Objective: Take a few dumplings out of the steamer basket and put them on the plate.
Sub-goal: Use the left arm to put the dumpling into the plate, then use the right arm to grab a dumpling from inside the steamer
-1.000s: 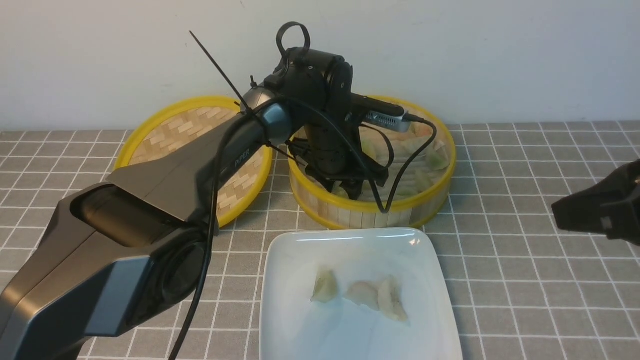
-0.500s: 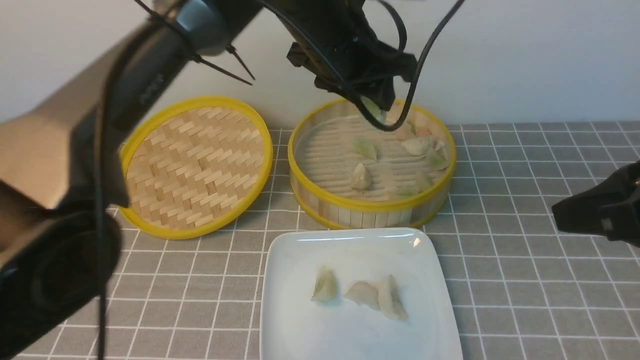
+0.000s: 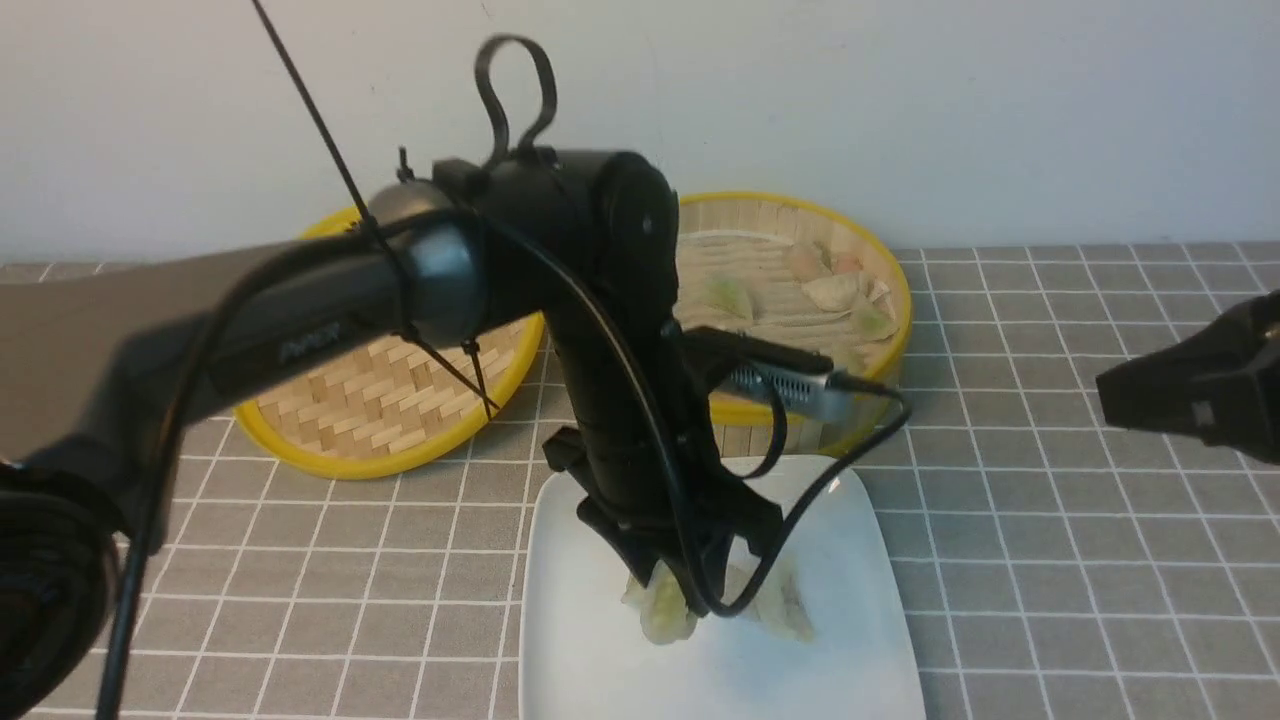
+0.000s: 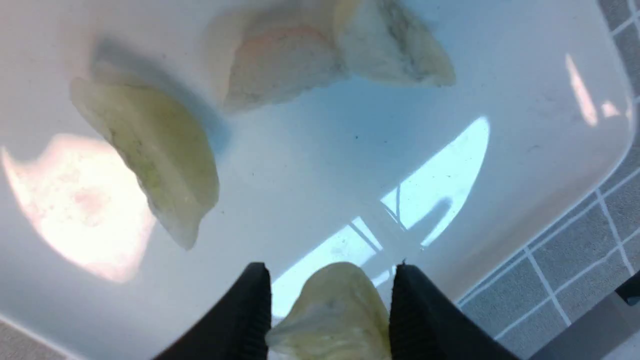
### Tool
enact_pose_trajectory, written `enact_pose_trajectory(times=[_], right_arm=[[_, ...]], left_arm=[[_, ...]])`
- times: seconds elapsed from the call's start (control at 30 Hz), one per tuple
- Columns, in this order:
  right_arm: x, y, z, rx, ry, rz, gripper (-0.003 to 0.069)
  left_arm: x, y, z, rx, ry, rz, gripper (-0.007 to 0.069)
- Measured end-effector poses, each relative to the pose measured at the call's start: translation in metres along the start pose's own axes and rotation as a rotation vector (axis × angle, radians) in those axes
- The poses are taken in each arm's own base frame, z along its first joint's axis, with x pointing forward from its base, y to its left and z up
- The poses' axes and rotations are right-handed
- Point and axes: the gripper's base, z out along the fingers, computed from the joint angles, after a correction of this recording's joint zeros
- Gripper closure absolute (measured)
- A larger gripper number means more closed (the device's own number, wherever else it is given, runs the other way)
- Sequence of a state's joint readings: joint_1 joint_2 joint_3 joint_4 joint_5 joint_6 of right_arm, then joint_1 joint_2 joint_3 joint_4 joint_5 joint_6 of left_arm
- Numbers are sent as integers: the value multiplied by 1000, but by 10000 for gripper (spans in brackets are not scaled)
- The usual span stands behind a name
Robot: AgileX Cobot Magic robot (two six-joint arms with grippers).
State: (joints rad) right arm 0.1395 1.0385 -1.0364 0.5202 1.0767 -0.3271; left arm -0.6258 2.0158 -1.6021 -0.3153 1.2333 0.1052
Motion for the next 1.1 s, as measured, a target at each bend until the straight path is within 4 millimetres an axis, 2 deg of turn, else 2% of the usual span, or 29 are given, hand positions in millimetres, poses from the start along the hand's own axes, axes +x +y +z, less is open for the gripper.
enact_pose_trajectory(times=[0.2,0.3,0.37,0.4,0.47,0.57,0.6,0.73,0.77,0.8,0.83,0.87,0.97,1.0,1.07,1.1], right_arm=[[-6,-4,5,16,-42,8,673],[-12,-5,7,17,-42,9,673],[-20,-6,9,15,-40,7,673],[-28,-7,12,9,-28,6,673],[-43,-8,16,3,-23,2,673],[-60,-10,19,-1,-29,-4,673],[-71,-13,24,2,-26,-11,673],[-100,-29,56,25,13,-30,673],[-107,-33,64,27,18,-34,673],[-113,-38,81,23,46,-32,673],[-117,-41,95,18,65,-33,673],[-121,-41,103,13,73,-40,673],[-130,-45,153,-13,141,-66,673],[-131,-44,157,-16,145,-70,673],[-136,-43,196,-28,176,-95,671],[-138,-44,207,-28,174,-100,669]], left_arm=[[-2,2,8,-1,8,22,344],[-2,2,8,-1,8,34,299],[-2,2,8,-1,8,40,251],[-2,2,8,-1,8,40,204],[-2,2,8,-1,8,40,164],[-2,3,7,-7,7,43,165],[-1,3,3,-26,-1,43,195],[8,4,-32,-144,-76,44,386],[13,2,-48,-177,-115,44,453],[18,0,-62,-208,-152,36,529],[24,-1,-77,-234,-190,30,571],[29,-3,-89,-250,-221,24,592],[52,-13,-130,-274,-340,-2,624],[52,-13,-130,-274,-340,-3,625],[72,-21,-158,-269,-421,-8,629],[77,-22,-162,-267,-433,-12,629]])
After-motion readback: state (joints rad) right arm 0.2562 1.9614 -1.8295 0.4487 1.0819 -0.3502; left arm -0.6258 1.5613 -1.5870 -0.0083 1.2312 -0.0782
